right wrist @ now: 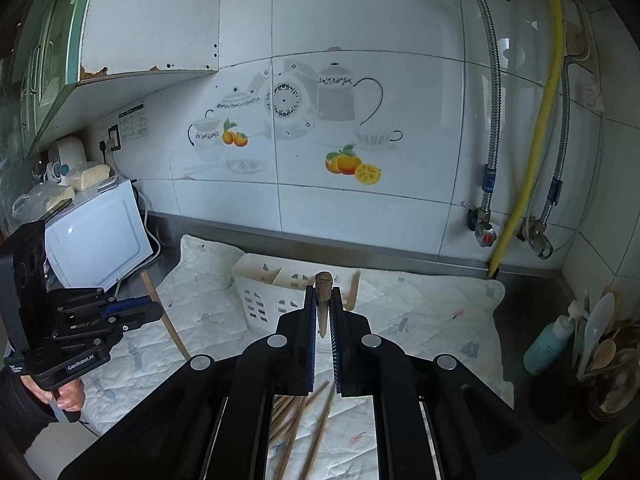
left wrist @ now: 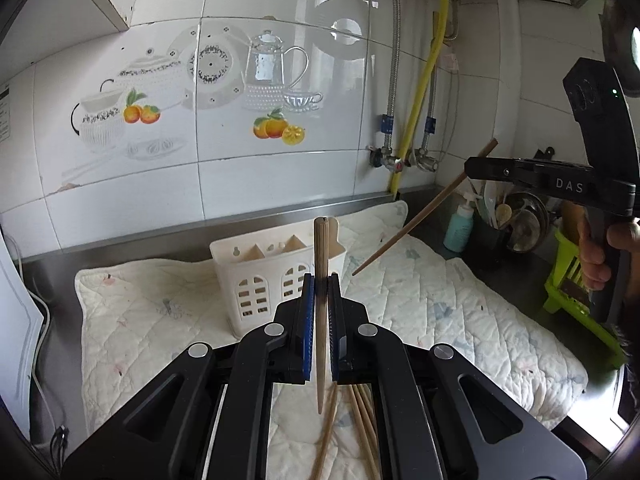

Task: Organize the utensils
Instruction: 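Insert the left gripper's chopstick into the white holder while the right gripper inserts its own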

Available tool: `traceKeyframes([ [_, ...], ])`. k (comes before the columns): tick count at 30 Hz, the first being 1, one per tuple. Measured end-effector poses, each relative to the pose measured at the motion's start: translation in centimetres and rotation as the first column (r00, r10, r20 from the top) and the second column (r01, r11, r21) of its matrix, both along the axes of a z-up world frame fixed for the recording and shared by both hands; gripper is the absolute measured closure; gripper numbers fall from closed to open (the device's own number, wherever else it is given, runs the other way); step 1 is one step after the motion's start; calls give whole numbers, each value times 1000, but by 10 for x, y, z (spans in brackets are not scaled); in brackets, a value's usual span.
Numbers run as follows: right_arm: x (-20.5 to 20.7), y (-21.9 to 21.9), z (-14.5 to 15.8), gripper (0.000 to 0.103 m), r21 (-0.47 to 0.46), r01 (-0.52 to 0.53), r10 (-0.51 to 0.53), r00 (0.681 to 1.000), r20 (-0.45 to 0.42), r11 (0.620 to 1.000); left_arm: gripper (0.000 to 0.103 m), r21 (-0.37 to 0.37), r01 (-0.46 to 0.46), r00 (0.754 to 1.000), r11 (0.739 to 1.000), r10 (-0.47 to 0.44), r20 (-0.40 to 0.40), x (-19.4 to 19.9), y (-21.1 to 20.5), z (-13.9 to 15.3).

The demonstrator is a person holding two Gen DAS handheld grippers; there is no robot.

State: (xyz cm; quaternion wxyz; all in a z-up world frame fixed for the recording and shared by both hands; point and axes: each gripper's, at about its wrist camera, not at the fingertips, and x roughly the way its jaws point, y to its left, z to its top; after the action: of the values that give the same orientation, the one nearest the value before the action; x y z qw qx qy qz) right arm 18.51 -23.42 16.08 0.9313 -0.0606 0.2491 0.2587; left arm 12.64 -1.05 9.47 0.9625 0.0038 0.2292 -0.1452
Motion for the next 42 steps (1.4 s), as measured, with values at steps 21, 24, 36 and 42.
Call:
traceKeyframes([
  [21, 99, 45, -14, 97, -79, 21, -25, 999, -45, 997, 98, 1, -184, 948, 983, 177, 263, 93, 18, 100],
  [24, 105, 47, -25, 97, -84, 13, -18, 998, -63, 996, 98, -3, -207, 947, 978, 201, 250, 108, 21, 87],
  [36, 108, 51, -46, 94, -82, 6, -15, 994, -105, 997, 94, -41, -225, 970, 974, 227, 86, 133, 43, 36],
  [42, 93, 43, -37, 87, -71, 24, -29, 997, -70, 997, 67, -51, -226, 968, 973, 231, 99, 118, 43, 42],
])
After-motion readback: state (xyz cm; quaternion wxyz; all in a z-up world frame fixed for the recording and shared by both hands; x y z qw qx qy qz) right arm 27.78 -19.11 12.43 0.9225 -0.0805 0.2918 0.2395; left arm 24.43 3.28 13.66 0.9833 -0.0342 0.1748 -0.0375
